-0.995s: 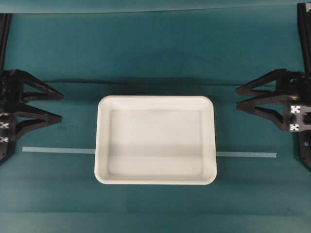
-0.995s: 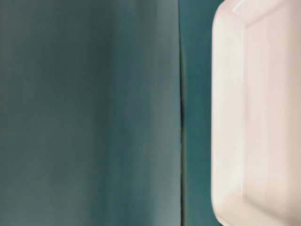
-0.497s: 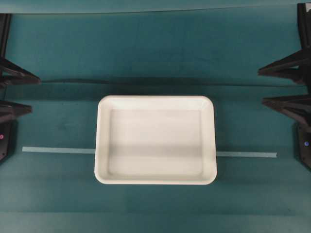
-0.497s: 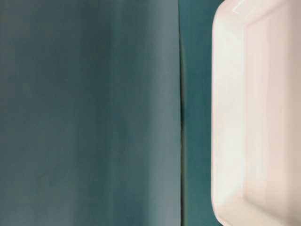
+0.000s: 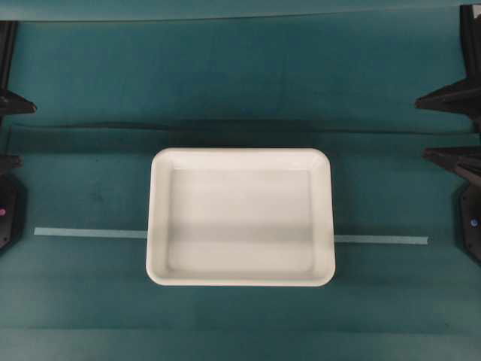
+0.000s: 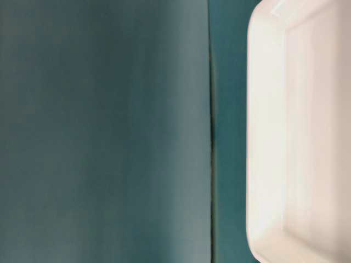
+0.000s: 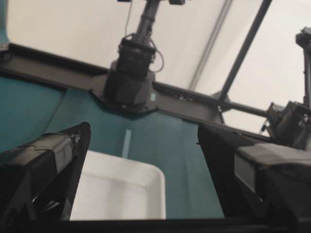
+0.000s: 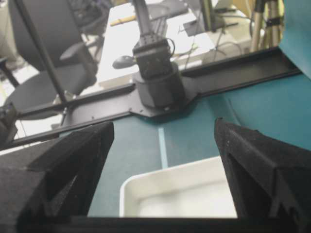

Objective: Lift the white case with both hands.

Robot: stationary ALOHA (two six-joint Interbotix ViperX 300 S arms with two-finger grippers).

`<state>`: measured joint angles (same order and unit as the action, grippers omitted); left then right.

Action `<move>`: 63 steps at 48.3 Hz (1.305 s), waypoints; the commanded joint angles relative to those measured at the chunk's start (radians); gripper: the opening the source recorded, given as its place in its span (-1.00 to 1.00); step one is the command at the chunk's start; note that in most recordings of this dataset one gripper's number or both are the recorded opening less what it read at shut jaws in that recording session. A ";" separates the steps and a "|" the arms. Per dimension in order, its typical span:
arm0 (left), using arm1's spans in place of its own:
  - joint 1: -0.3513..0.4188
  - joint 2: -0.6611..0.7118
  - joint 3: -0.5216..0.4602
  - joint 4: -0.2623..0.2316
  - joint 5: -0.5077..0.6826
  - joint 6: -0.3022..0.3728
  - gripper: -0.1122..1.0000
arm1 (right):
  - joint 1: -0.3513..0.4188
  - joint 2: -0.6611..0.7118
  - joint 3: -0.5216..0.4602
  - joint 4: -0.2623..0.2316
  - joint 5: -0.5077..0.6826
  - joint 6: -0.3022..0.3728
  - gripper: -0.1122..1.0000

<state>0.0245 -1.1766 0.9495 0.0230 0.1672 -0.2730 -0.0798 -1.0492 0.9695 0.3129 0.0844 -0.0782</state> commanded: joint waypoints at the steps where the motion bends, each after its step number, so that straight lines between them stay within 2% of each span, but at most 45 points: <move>1: 0.002 0.025 -0.021 0.005 -0.005 0.002 0.91 | 0.000 0.017 -0.020 0.003 -0.003 0.000 0.80; 63: 0.002 -0.020 0.020 0.005 -0.005 0.003 0.91 | 0.002 0.017 -0.014 0.003 -0.003 0.002 0.80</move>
<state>0.0245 -1.2134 0.9802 0.0215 0.1672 -0.2684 -0.0798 -1.0477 0.9695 0.3145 0.0859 -0.0782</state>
